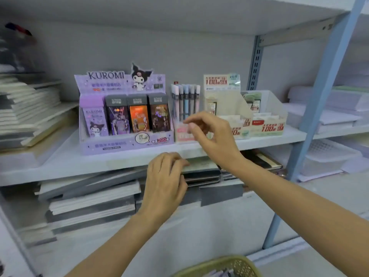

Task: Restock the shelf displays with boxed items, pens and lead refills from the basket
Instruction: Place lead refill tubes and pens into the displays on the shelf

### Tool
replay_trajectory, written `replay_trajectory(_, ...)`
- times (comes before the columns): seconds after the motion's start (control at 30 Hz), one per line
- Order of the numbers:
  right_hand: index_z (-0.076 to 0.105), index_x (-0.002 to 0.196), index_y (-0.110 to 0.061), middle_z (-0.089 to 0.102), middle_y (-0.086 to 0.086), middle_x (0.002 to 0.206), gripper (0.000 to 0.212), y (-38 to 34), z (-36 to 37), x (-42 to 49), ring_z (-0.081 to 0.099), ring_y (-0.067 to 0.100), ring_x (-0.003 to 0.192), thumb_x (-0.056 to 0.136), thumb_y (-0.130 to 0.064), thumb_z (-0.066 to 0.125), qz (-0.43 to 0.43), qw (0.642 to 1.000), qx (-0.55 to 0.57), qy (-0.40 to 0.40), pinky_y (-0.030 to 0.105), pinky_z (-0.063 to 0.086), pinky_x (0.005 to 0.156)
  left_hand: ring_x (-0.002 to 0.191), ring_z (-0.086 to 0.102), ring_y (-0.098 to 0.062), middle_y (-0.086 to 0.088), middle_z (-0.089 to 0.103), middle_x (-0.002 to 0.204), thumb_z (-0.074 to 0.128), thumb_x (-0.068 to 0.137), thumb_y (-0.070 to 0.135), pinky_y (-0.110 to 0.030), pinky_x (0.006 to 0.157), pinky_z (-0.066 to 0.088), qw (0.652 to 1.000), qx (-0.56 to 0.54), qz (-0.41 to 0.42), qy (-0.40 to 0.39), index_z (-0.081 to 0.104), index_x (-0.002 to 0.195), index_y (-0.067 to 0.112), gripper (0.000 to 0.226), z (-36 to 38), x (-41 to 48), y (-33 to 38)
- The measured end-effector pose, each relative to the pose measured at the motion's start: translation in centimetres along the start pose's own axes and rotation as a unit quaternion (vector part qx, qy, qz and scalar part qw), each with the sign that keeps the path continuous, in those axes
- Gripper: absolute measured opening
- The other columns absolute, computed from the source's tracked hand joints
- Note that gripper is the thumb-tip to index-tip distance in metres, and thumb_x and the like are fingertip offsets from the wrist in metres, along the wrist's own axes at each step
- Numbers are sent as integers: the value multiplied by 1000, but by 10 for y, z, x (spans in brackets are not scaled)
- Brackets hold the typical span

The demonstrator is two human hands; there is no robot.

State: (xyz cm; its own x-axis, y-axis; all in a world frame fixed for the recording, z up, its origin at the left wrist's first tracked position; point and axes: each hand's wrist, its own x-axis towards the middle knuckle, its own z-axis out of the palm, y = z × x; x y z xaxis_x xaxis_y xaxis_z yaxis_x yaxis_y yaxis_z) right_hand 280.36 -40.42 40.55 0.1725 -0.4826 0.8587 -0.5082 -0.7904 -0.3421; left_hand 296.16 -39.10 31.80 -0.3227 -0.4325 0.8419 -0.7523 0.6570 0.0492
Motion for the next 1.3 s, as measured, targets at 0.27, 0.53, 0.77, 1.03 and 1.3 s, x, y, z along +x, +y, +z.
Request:
replay_trajectory(0.27, 67, 90, -8, 60, -5, 65, 9, 63, 56, -219, 48, 0, 53, 94, -8, 59, 238, 951, 52, -189, 17, 37, 55, 85, 48, -23, -4, 60, 85, 56, 67, 7, -32, 76, 34, 972, -20, 35, -232, 64, 81, 15, 17, 85, -170, 17)
replay_trajectory(0.53, 47, 136, -16, 49, 7, 136, 43, 138, 87, -403, 55, 24, 110, 95, -5, 49, 440, 778, -87, -441, 31, 45, 81, 146, 23, -24, -8, 22, 160, 51, 96, 21, -37, 115, 23, 817, -44, -101, -567, 29, 151, 14, 59, 134, -313, 14)
replay_trajectory(0.77, 38, 143, -19, 30, 7, 149, 56, 160, 104, -469, 35, 31, 133, 92, -14, 61, 412, 726, -170, -524, 40, 42, 100, 128, 52, -29, -14, 52, 140, 81, 75, 26, -47, 98, 47, 838, -37, -87, -537, 59, 130, 2, 64, 140, -350, 8)
replay_trajectory(1.03, 69, 118, -25, 69, -3, 115, 33, 181, 74, -457, 63, 14, 99, 88, -39, 67, 442, 725, -88, -521, 26, 49, 81, 120, 58, -28, -12, 63, 126, 40, 94, 24, -38, 104, 33, 880, -74, -124, -453, 66, 117, 8, 38, 151, -352, 9)
replay_trajectory(1.3, 73, 96, -16, 59, -8, 74, 13, 168, 62, -419, 49, 5, 62, 92, -25, 65, 490, 758, 77, -423, 24, 39, 62, 100, 56, -5, 11, 59, 111, 57, 94, 39, -24, 86, 47, 733, -299, -423, -442, 57, 119, 25, 29, 163, -325, 29)
